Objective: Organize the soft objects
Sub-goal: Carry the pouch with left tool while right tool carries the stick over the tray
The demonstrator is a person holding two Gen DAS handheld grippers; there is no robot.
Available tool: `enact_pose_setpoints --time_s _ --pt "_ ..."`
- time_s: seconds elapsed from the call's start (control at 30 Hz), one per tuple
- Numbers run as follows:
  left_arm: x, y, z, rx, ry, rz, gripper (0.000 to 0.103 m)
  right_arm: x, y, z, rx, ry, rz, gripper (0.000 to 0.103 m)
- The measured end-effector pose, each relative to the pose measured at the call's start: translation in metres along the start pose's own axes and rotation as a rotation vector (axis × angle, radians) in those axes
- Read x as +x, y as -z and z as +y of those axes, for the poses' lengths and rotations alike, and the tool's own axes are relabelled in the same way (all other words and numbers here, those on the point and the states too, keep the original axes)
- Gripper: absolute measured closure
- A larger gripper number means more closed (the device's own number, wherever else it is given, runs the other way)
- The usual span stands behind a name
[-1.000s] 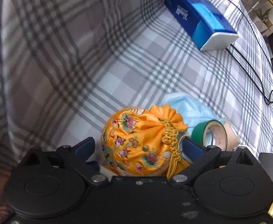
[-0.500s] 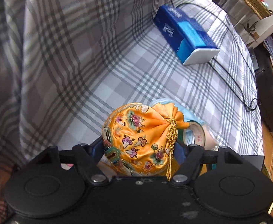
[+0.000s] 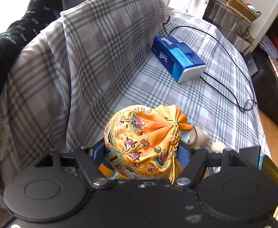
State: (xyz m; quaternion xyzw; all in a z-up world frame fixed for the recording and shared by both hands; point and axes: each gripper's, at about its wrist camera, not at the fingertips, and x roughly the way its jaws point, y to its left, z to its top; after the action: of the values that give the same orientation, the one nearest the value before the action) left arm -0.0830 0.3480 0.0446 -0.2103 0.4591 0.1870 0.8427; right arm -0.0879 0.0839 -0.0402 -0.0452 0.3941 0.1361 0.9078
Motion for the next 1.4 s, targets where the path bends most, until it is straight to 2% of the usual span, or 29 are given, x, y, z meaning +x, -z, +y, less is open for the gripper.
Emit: enact_pose_setpoints --time_s 0.2,0.43,0.63,0.93,1.1,1.2,1.4 --pt "-0.01 0.028 -0.017 0.071 0.0 0.032 0.032 -0.006 0.008 -0.008 0.026 -0.005 0.023 0.048" --pt "-0.021 0.049 -0.064 0.186 0.059 0.041 0.032 -0.006 0.014 -0.041 0.11 0.042 0.049 0.048" --pt "-0.026 0.062 -0.126 0.318 0.132 0.035 0.032 -0.004 0.007 -0.098 0.243 0.139 0.028 0.048" --pt "-0.037 0.078 -0.23 0.502 0.226 0.032 0.032 0.001 -0.006 -0.186 0.481 0.323 -0.047 0.048" --pt "-0.031 0.088 -0.283 0.574 0.278 0.044 0.032 0.008 -0.007 -0.212 0.562 0.4 -0.077 0.048" --pt "-0.021 0.095 -0.311 0.61 0.299 0.066 0.032 0.009 -0.006 -0.224 0.626 0.384 -0.089 0.048" --pt "0.009 0.105 -0.344 0.647 0.311 0.114 0.032 0.011 -0.015 -0.237 0.641 0.469 -0.132 0.048"
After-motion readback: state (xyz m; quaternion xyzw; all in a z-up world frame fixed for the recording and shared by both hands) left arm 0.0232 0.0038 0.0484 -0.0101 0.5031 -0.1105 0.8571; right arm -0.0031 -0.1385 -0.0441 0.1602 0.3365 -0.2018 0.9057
